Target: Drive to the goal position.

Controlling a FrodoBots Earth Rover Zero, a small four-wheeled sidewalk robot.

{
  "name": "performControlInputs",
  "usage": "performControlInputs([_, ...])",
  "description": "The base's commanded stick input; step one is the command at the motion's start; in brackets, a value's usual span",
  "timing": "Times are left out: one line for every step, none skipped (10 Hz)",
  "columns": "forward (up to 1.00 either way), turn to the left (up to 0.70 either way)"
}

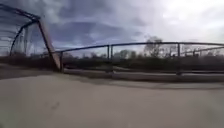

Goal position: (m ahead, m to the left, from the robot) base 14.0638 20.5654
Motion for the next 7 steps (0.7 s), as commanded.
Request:
performControlInputs([1.00,0.41])
performControlInputs([1.00,0.41])
performControlInputs([1.00,0.41])
performControlInputs([1.00,0.40])
performControlInputs([1.00,0.40])
performControlInputs([1.00,0.40])
performControlInputs([1.00,0.39])
